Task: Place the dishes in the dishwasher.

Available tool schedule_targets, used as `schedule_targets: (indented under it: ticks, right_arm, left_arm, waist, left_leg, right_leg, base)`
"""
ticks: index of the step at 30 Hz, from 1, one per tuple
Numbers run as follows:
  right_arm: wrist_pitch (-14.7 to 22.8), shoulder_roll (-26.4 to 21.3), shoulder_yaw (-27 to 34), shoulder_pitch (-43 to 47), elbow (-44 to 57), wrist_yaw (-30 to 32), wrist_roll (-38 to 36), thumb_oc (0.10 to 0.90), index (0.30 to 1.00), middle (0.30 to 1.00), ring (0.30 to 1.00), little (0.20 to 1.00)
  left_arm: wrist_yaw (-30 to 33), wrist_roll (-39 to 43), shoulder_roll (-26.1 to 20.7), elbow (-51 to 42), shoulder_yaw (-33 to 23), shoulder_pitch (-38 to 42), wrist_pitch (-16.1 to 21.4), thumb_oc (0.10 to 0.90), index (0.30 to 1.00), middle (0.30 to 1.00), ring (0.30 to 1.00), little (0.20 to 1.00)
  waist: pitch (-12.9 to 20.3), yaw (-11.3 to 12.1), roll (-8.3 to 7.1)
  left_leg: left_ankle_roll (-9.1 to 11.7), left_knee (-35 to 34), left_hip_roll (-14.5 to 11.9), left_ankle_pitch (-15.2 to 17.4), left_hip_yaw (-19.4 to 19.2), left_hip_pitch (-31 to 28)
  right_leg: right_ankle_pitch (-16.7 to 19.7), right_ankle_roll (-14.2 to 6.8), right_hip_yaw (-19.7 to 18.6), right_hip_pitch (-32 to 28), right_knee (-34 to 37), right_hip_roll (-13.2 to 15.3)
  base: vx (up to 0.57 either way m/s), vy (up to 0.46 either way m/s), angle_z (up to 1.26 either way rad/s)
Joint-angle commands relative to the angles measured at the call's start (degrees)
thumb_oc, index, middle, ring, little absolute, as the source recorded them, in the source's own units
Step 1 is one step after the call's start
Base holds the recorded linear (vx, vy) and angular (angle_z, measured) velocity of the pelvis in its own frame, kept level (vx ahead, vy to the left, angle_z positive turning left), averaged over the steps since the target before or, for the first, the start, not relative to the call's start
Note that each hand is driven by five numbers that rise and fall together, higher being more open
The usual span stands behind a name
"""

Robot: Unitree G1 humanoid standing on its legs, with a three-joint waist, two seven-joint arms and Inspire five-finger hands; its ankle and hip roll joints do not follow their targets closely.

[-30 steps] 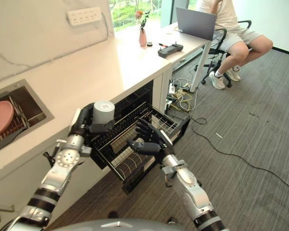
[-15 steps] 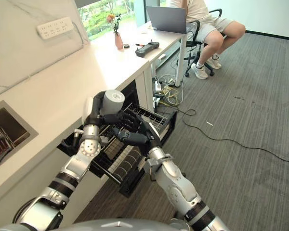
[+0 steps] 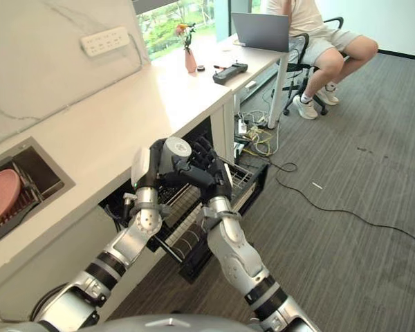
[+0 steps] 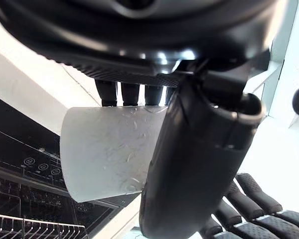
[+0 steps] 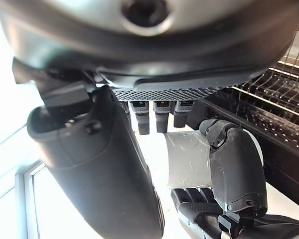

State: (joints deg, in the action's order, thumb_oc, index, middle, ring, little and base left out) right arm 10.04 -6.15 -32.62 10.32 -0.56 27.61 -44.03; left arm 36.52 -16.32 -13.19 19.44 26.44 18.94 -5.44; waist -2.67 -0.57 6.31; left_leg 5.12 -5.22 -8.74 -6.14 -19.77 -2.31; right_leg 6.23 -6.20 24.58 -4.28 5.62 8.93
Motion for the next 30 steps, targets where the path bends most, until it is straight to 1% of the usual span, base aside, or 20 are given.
schedule_targets:
  ticks: [1,4,5,8,12,16,20,21,24,30]
  right_arm:
    - [5.2,10.5,1.5,10.7,-0.5,-0.2,0.9,0.800,0.900,0.900,0.900,0.900]
    - [5.6,11.5,1.7,11.4,-2.2,1.1,-0.1,0.800,0.900,0.900,0.900,0.900]
    - [5.6,12.2,2.1,12.3,-3.6,2.5,0.1,0.800,0.900,0.900,0.900,0.900]
    - [5.0,12.9,1.6,13.0,-5.7,3.7,2.4,0.800,0.900,0.900,0.900,0.900]
    - [5.0,12.9,1.6,13.0,-5.7,3.7,2.5,0.800,0.900,0.900,0.900,0.900]
    - [3.7,14.3,-0.1,13.1,-10.1,3.9,2.7,0.800,0.900,0.900,0.900,0.900]
    - [4.0,15.5,0.0,14.1,-12.4,4.5,1.5,0.800,0.900,0.900,0.900,0.900]
    - [4.4,16.8,0.0,14.7,-14.6,5.3,-1.3,0.800,0.900,0.900,0.900,0.900]
    - [4.5,17.8,-0.2,14.8,-15.8,5.9,-2.8,0.800,0.900,0.900,0.900,0.900]
    - [4.5,19.0,0.2,16.3,-20.2,6.4,-2.9,0.800,0.900,0.900,0.900,0.900]
  left_arm:
    - [3.8,-4.9,-2.4,1.9,3.4,10.6,3.1,0.400,0.300,0.300,0.300,0.300]
    - [4.2,-5.8,-2.2,2.5,4.1,11.2,2.7,0.400,0.300,0.300,0.300,0.300]
    - [4.1,-5.9,-1.9,3.1,4.5,11.3,2.2,0.400,0.300,0.300,0.300,0.300]
    - [4.9,-5.2,-1.2,5.1,5.3,12.4,2.2,0.400,0.300,0.300,0.300,0.300]
    - [4.9,-5.2,-1.1,5.1,5.3,12.5,2.2,0.400,0.300,0.300,0.300,0.300]
    - [4.9,-3.6,-0.4,6.1,5.7,12.9,1.9,0.400,0.300,0.300,0.300,0.300]
    - [4.6,-2.8,0.2,7.3,6.4,13.2,1.8,0.400,0.300,0.300,0.300,0.300]
    - [4.5,-2.0,0.8,8.3,6.8,13.7,1.6,0.400,0.300,0.300,0.300,0.300]
    - [4.4,-1.6,1.2,8.6,7.2,14.2,1.5,0.400,0.300,0.300,0.300,0.300]
    - [4.7,-0.9,1.9,8.6,8.0,15.4,1.9,0.400,0.300,0.300,0.300,0.300]
  waist:
    - [1.5,1.2,-4.04]
    - [1.6,1.6,-4.19]
    - [1.7,1.9,-4.22]
    - [1.6,2.1,-4.35]
    - [1.6,2.1,-4.36]
    - [1.7,2.6,-4.56]
    - [1.7,2.7,-4.70]
    - [1.8,2.9,-4.78]
    - [1.8,2.9,-4.82]
    - [2.1,3.4,-4.70]
  left_leg:
    - [-0.3,0.8,2.6,5.6,-0.9,0.3]
    - [-0.3,0.8,2.6,5.6,-0.6,0.4]
    - [-0.3,0.8,2.5,5.5,-0.2,0.5]
    - [-0.3,0.8,2.5,5.4,0.1,0.6]
    - [-0.3,0.8,2.5,5.4,0.1,0.6]
    - [-0.4,0.7,2.6,5.6,0.6,0.6]
    - [-0.4,0.7,2.5,5.6,0.7,0.6]
    - [-0.4,0.7,2.6,5.5,0.9,0.7]
    - [-0.3,0.7,2.6,5.5,1.0,0.7]
    - [-0.2,0.7,2.5,5.5,1.3,0.7]
  right_leg:
    - [-6.2,-3.9,2.2,-1.3,-0.9,2.1]
    - [-6.3,-3.9,2.5,-1.3,-0.9,2.0]
    - [-6.4,-3.9,2.7,-1.3,-0.9,2.0]
    - [-6.4,-3.7,2.9,-1.3,-0.9,1.8]
    - [-6.4,-3.7,2.9,-1.3,-0.9,1.8]
    - [-6.5,-3.5,3.0,-1.4,-1.0,1.7]
    - [-6.6,-3.3,2.9,-1.5,-0.9,1.6]
    - [-6.6,-3.2,3.1,-1.6,-0.9,1.5]
    - [-6.6,-3.2,3.2,-1.8,-0.9,1.4]
    - [-6.8,-3.0,3.7,-2.0,-0.9,1.4]
  base:
    - [0.01,0.002,0.12]
    - [0.01,0.002,0.10]
    - [0.01,0.004,0.08]
    - [0.01,0.013,0.10]
    - [0.00,0.002,0.02]
    - [0.00,0.000,0.00]
    - [0.00,0.000,0.00]
    - [0.00,0.000,0.00]
    - [0.00,0.000,0.00]
    - [0.00,0.001,0.01]
